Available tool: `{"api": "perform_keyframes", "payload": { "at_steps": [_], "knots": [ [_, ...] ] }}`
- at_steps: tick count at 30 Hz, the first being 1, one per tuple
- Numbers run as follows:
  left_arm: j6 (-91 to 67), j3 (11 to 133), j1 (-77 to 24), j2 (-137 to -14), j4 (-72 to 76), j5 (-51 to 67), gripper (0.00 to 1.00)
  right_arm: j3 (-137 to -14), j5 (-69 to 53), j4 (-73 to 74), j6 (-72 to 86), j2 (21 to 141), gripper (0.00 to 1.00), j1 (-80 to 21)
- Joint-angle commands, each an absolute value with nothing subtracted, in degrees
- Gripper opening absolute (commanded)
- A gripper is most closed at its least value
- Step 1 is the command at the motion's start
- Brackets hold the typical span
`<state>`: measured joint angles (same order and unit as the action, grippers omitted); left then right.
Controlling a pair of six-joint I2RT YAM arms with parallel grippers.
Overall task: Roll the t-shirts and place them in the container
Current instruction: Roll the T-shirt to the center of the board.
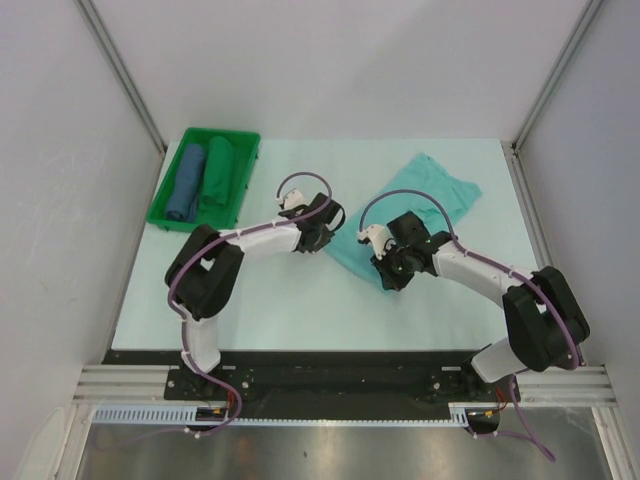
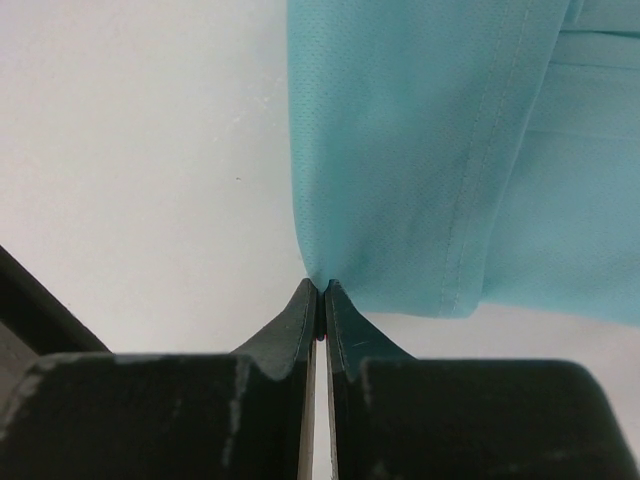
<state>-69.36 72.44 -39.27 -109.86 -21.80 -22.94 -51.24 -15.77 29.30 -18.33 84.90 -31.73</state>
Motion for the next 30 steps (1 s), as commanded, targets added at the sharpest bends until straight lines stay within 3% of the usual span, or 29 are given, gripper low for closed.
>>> {"api": "perform_keyframes", "payload": {
  "at_steps": [1, 3, 6, 9, 10, 18, 28, 30],
  "knots": [
    [-67.7, 77.0, -39.6, -110.7, -25.1, -23.8, 0.06, -53.3, -19.9, 31.5, -19.5, 86.0, 0.03, -29.6],
    [-66.7, 78.4, -39.6, -111.0, -25.6, -23.6, 0.09, -53.5, -20.9, 31.6, -19.5, 86.7, 0.03, -28.6],
    [-66.3, 77.5, -39.6, -110.6, -25.2, -23.0, 0.25, -53.9, -22.3, 32.3, -19.5, 87.5, 0.02, -27.5],
    [-66.8, 72.3, -39.6, -107.8, -21.4, -22.2, 0.47, -54.1, -23.0, 32.3, -19.2, 87.7, 0.02, -27.2],
    [-67.1, 70.9, -39.6, -107.1, -20.6, -22.0, 0.49, -54.1, -23.2, 32.3, -19.2, 87.7, 0.02, -27.2],
    [-72.6, 55.6, -39.6, -102.2, -3.4, -18.7, 0.49, -54.6, -23.2, 32.3, -18.7, 88.5, 0.00, -27.2],
    [-74.9, 57.0, -40.9, -105.6, 0.4, -18.7, 0.41, -54.8, -23.2, 32.7, -18.6, 88.1, 0.00, -27.2],
    [-75.8, 57.6, -41.2, -105.7, -1.7, -19.4, 0.35, -54.8, -23.2, 32.8, -18.5, 87.8, 0.00, -27.1]
  ]
}}
